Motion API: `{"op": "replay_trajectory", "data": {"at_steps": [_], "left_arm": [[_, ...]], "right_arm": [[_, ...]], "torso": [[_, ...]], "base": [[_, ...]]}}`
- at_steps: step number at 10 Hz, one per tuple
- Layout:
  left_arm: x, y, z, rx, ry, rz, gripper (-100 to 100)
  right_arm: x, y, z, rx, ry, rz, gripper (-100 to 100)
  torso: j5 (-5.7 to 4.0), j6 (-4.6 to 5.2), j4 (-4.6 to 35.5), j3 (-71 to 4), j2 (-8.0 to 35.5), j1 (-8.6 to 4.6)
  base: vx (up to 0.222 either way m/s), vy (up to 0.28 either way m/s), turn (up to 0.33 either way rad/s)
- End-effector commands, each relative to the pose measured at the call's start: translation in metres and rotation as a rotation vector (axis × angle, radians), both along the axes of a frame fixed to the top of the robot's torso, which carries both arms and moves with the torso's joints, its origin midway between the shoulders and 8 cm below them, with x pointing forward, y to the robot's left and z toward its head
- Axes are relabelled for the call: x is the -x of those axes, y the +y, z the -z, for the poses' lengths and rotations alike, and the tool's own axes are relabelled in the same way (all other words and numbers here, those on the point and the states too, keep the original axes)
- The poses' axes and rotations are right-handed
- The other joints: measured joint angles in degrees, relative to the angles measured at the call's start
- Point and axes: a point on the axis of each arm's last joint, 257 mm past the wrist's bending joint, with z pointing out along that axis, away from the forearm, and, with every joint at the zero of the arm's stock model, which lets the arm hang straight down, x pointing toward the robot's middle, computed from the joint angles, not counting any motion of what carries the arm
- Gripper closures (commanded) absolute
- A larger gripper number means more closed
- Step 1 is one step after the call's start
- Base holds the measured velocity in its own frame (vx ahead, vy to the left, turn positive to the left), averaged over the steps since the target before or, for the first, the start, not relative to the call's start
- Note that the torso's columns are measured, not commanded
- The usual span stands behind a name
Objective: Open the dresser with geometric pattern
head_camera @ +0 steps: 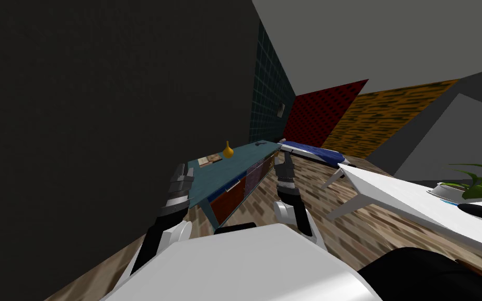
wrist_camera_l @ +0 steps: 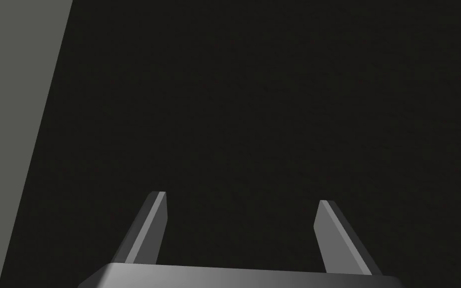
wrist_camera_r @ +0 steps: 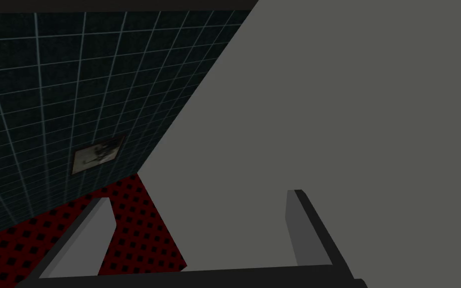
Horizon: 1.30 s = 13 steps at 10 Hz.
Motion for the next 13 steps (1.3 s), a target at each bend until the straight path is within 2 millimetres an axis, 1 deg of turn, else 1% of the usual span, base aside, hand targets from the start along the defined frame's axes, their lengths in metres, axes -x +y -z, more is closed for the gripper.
{"op": "replay_trajectory", "data": {"at_steps": [1, 3, 9, 10, 11, 13], "left_arm": [[0.000, 0.000, 0.000, 0.000, 0.000, 0.000, 0], [0.000, 0.000, 0.000, 0.000, 0.000, 0.000, 0], [0.000, 0.000, 0.000, 0.000, 0.000, 0.000, 0], [0.000, 0.000, 0.000, 0.000, 0.000, 0.000, 0], [0.000, 0.000, 0.000, 0.000, 0.000, 0.000, 0], [0.000, 0.000, 0.000, 0.000, 0.000, 0.000, 0]], "right_arm": [[0.000, 0.000, 0.000, 0.000, 0.000, 0.000, 0], [0.000, 0.000, 0.000, 0.000, 0.000, 0.000, 0], [0.000, 0.000, 0.000, 0.000, 0.000, 0.000, 0], [-0.003, 0.005, 0.003, 0.016, 0.010, -0.041, -100], [-0.003, 0.006, 0.003, 0.021, 0.011, -0.044, -100], [-0.008, 0.010, 0.010, 0.014, 0.029, -0.117, -100]], "torso": [[0.00, 0.00, 2.35, -4.67, 2.32, 0.00], [0.00, 0.00, 10.06, -20.14, 10.03, 0.00], [0.00, 0.00, 35.37, -70.73, 35.39, 0.00], [0.00, 0.00, 39.60, -79.19, 39.62, 0.00], [0.00, -0.01, 41.49, -83.13, 41.56, 0.00], [0.00, 0.00, 42.22, -84.50, 42.24, 0.01]], "base": [[0.000, 0.000, 0.000], [0.000, 0.000, 0.000], [0.000, 0.000, 0.000], [-0.001, 0.003, 0.044], [-0.008, 0.001, 0.029], [-0.013, 0.004, 0.065]]}}
